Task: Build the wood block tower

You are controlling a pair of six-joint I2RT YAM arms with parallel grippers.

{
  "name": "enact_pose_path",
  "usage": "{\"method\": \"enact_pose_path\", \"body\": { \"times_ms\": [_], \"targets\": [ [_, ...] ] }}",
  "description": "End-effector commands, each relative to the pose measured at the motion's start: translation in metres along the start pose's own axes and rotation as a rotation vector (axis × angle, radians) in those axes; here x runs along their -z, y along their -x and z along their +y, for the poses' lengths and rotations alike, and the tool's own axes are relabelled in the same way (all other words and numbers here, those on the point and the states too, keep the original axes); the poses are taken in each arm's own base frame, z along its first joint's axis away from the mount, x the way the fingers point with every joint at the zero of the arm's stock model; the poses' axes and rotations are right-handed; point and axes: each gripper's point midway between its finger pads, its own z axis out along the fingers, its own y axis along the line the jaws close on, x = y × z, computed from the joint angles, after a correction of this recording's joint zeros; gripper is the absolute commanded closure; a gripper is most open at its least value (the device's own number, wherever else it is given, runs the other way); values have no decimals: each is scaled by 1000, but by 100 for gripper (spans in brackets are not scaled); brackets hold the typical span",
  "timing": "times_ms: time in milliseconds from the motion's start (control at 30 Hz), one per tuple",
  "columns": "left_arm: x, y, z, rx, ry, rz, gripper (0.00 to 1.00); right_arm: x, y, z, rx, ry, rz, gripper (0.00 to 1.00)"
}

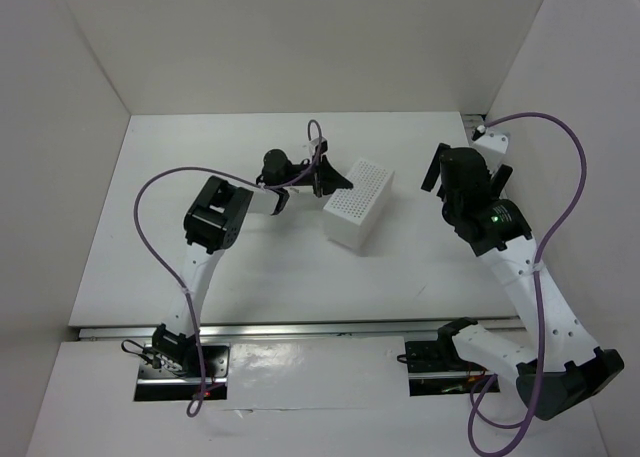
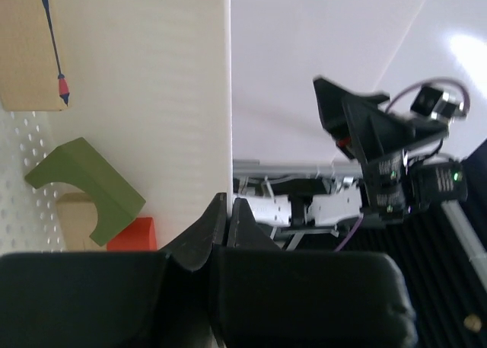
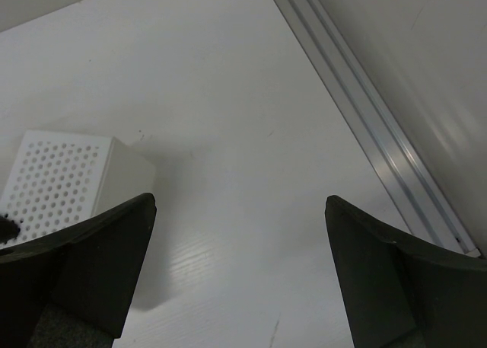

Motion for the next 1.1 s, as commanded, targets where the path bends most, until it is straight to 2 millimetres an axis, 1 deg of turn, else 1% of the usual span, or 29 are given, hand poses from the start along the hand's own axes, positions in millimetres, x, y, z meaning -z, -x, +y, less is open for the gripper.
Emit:
{"method": "enact_pose_path", "body": {
  "times_ms": [0,133,167,200,267,300,367,400,433,500,533,567,867,900,933,1000,1067],
  "targets": [
    [11,-20,-68,-499,-290,-26,100,0,-5,-7,-6,-19,4,1],
    [11,-17,-71,-496,-304,-46,100,0,-5,-5,-6,-10,9,1],
    [14,-14,-72,-499,-302,-55,100,0,-5,-5,-6,-10,9,1],
    [15,-11,-68,-477,-304,-64,100,0,-5,-5,-6,-10,9,1],
    [15,-10,-70,-476,-309,-72,100,2,-4,-6,-12,-7,2,1],
    [15,-7,-66,-453,-311,-82,100,2,-4,-6,-12,-7,2,1],
    [15,-6,-68,-441,-318,-89,100,2,-4,-6,-12,-7,2,1],
    [14,-5,-75,-448,-333,-93,100,2,-4,-6,-12,-7,2,1],
    [14,-5,-75,-448,-333,-93,100,2,-4,-6,-12,-7,2,1],
    [13,-5,-85,-468,-349,-84,100,1,-7,-7,-6,-10,9,1],
    [9,-6,-82,-447,-353,-81,100,1,-7,-7,-6,-10,9,1],
    [8,-6,-85,-458,-358,-79,100,1,-7,-7,-6,-10,9,1],
    [9,-1,-89,-433,-380,-103,100,1,-7,-7,-6,-10,9,1],
    [5,-2,-82,-409,-376,-95,100,1,-7,-7,-6,-10,9,1],
    [5,-1,-87,-420,-388,-100,100,1,-7,-7,-6,-10,9,1],
    [1,-2,-84,-405,-389,-89,100,1,-7,-7,-6,-10,9,1],
    [1,0,-87,-402,-403,-107,100,1,-7,-7,-6,-10,9,1]
  ]
}}
